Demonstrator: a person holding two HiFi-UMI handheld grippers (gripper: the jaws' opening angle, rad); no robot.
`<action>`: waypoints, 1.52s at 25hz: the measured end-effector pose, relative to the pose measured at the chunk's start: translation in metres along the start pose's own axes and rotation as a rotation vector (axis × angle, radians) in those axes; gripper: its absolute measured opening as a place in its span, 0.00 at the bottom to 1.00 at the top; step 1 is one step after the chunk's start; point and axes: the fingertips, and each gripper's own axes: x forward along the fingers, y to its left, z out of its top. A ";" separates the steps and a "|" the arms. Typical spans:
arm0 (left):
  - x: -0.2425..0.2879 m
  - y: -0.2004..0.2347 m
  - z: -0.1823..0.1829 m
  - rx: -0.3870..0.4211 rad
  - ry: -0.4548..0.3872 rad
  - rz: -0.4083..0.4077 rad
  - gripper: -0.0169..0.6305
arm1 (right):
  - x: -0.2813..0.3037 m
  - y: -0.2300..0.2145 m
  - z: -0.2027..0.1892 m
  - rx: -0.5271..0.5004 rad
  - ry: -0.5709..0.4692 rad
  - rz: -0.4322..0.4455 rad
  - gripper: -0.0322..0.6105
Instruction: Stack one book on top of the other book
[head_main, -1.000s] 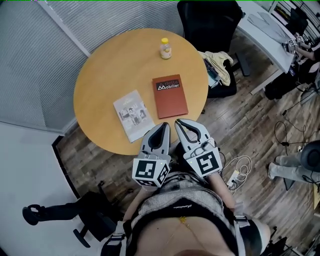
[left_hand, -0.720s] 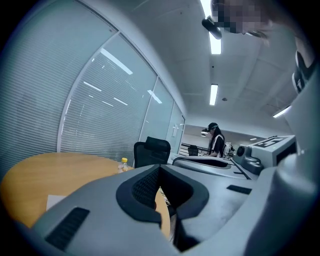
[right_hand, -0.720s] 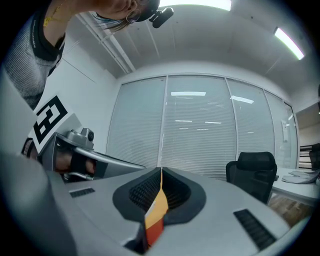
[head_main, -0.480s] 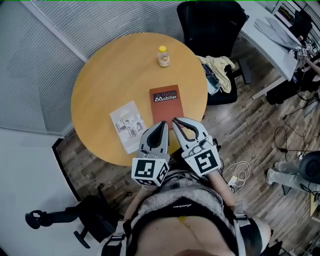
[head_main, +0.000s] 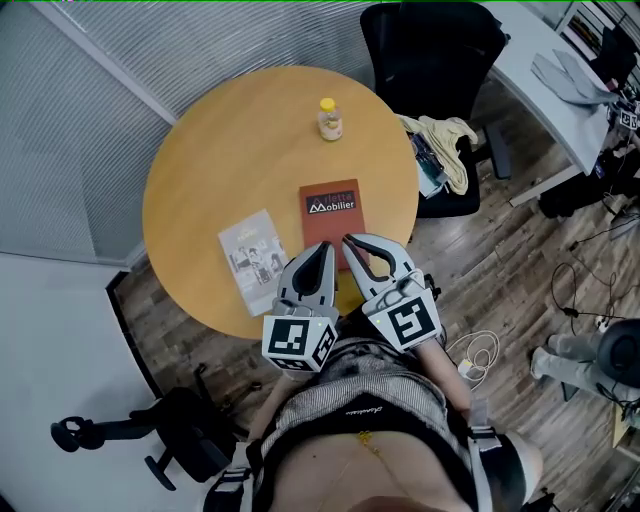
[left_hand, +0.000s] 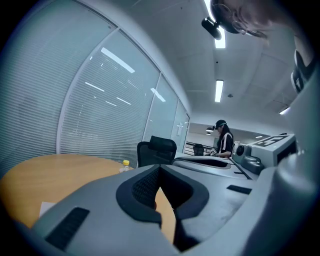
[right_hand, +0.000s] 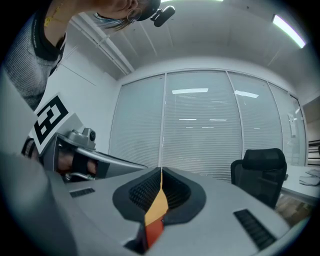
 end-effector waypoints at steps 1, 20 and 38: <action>0.003 0.001 0.000 0.000 0.001 0.006 0.06 | 0.001 -0.002 -0.002 0.001 0.001 0.007 0.09; 0.030 0.025 0.000 -0.009 -0.004 0.159 0.06 | 0.035 -0.025 -0.008 -0.010 -0.019 0.174 0.09; 0.034 0.041 0.006 0.032 0.038 0.049 0.06 | 0.043 -0.031 -0.010 0.035 -0.006 0.024 0.09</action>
